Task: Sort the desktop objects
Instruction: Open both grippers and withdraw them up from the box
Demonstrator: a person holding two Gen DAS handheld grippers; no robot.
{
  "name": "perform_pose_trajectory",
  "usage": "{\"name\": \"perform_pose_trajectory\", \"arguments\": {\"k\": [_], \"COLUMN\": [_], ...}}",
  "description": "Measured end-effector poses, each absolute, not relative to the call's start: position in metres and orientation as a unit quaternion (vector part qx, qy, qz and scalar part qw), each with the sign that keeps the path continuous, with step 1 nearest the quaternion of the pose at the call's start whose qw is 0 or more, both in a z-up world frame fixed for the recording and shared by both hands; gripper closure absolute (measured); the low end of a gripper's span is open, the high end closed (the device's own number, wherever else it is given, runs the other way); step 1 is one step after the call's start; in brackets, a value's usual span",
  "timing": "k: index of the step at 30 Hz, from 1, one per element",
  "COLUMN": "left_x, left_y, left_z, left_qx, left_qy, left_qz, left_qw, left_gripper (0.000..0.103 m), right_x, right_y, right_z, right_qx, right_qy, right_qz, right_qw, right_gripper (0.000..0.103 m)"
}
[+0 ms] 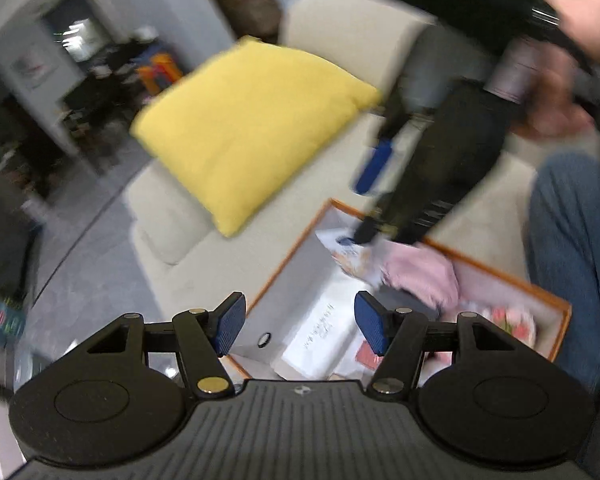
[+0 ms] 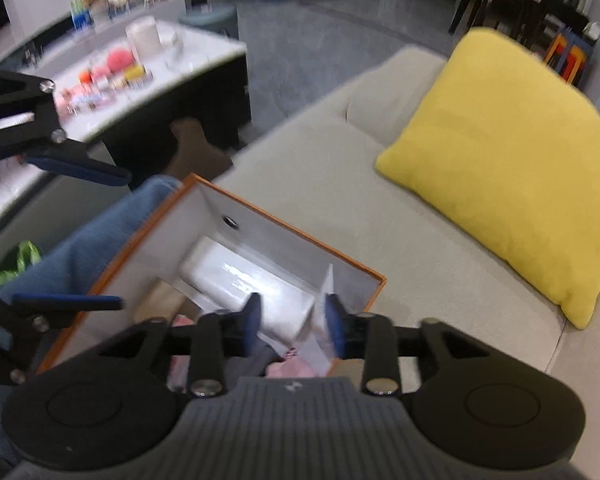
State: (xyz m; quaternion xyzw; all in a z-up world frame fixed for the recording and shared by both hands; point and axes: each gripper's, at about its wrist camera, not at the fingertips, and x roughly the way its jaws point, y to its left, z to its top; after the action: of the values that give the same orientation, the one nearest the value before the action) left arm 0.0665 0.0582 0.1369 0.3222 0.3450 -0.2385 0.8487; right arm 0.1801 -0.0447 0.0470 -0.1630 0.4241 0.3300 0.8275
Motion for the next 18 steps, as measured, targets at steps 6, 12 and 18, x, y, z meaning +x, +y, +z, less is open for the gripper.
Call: {"name": "perform_pose_trajectory", "arguments": {"k": [6, 12, 18], "left_x": [0.025, -0.018, -0.045], "left_y": [0.068, 0.068, 0.059], "left_z": [0.149, 0.147, 0.132], "left_qx": [0.220, 0.136, 0.101], "left_qy": [0.313, 0.304, 0.288], "left_qz": [-0.153, -0.087, -0.035], "left_qw": [0.911, 0.939, 0.952], "left_gripper": [0.031, 0.029, 0.015], "right_x": [0.120, 0.065, 0.022], "right_y": [-0.074, -0.103, -0.116], "right_z": [0.059, 0.057, 0.036], "right_qx": [-0.120, -0.071, -0.024], "right_qy": [0.369, 0.320, 0.303], "right_qz": [0.330, 0.308, 0.300], "right_qw": [0.861, 0.893, 0.904], "right_gripper": [0.039, 0.016, 0.010]}}
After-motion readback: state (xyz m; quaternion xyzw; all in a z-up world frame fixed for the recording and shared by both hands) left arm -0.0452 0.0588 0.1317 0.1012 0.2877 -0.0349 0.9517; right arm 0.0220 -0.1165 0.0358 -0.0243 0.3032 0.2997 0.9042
